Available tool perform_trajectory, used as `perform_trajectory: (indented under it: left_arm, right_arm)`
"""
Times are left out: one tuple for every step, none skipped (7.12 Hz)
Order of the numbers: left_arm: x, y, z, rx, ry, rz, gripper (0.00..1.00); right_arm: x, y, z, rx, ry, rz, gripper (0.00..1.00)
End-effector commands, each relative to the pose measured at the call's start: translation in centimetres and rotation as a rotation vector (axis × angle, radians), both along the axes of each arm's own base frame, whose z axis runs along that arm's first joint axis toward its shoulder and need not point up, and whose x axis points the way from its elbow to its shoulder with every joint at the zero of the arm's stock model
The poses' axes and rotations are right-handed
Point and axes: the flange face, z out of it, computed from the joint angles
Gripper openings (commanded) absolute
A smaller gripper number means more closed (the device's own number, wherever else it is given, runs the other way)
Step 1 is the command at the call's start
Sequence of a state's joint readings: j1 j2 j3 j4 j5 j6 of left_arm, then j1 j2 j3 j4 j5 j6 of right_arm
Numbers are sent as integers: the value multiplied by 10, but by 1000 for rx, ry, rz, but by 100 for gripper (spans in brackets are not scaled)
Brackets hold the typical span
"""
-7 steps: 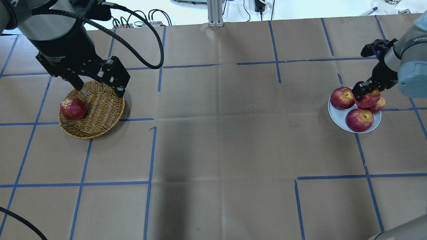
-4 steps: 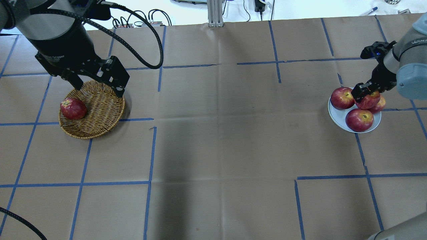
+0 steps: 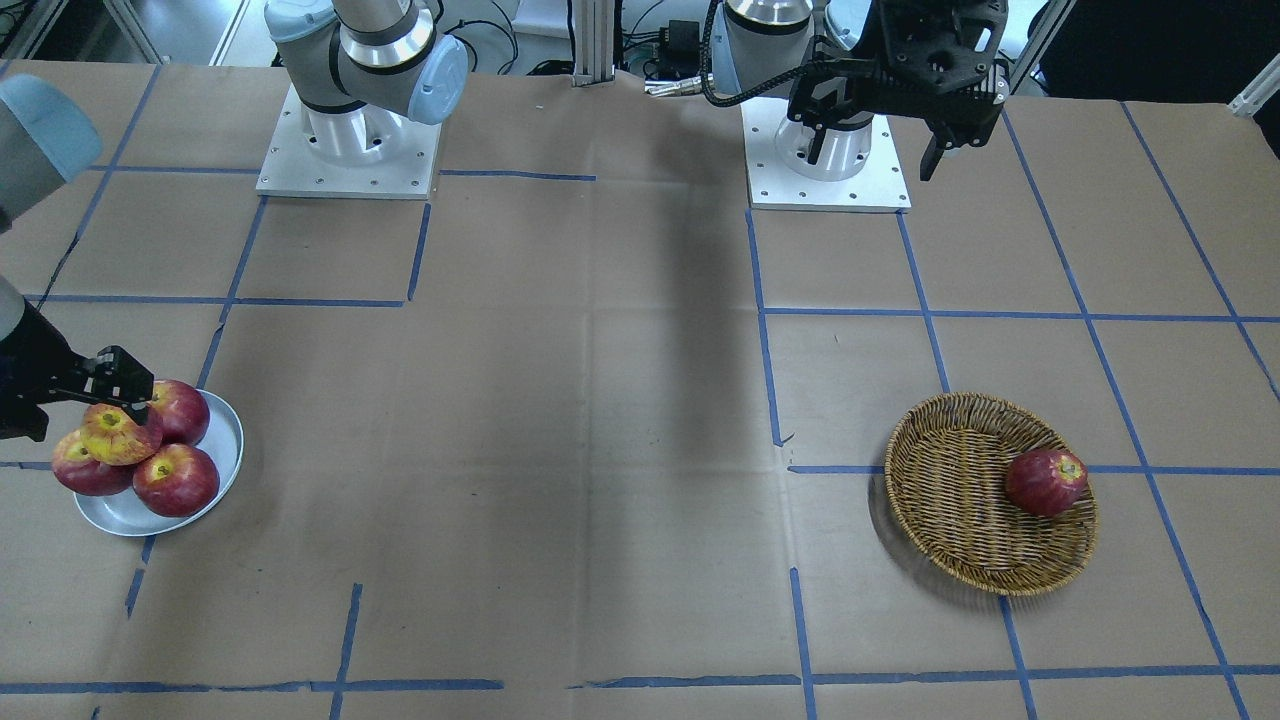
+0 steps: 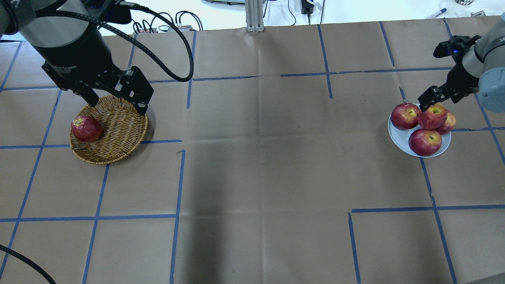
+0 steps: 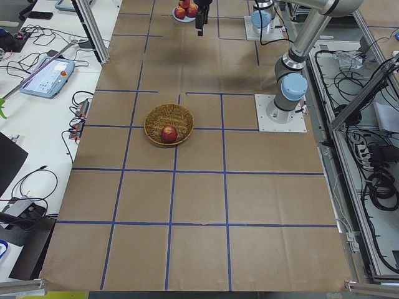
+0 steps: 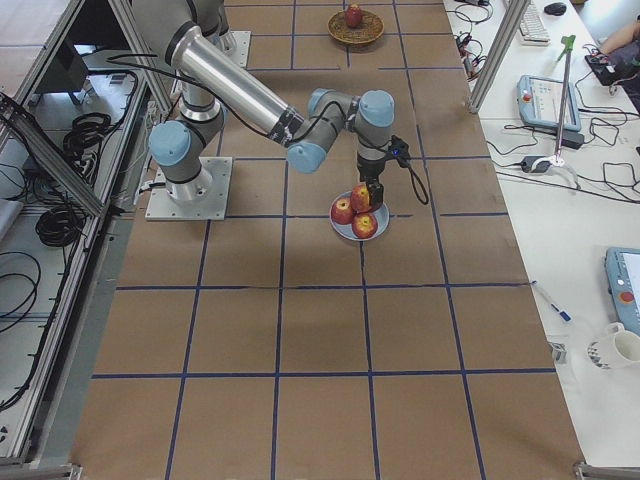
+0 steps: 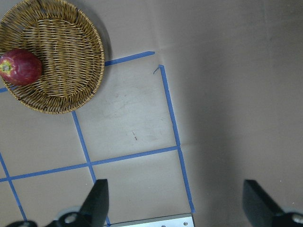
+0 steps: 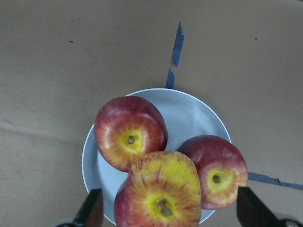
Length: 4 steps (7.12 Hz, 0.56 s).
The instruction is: Transfer apple from basket to plate
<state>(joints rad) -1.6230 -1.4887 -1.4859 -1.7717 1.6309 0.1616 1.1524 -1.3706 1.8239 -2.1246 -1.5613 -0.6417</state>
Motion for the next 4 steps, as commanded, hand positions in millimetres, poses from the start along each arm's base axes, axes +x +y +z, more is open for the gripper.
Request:
perform_trajectory:
  left_arm:
    - [0, -1, 0, 0, -1, 0, 99]
    - [0, -1, -1, 3, -1, 0, 99]
    - [0, -1, 0, 0, -1, 0, 99]
    - [0, -1, -1, 1, -1, -1, 99]
  right_arm:
    - [43, 7, 59, -24, -30, -32, 100]
    - [62, 8, 97, 34, -61, -105, 100]
    - [90, 6, 126, 68, -63, -154, 100]
    - [130, 10, 142, 109, -70, -205, 100]
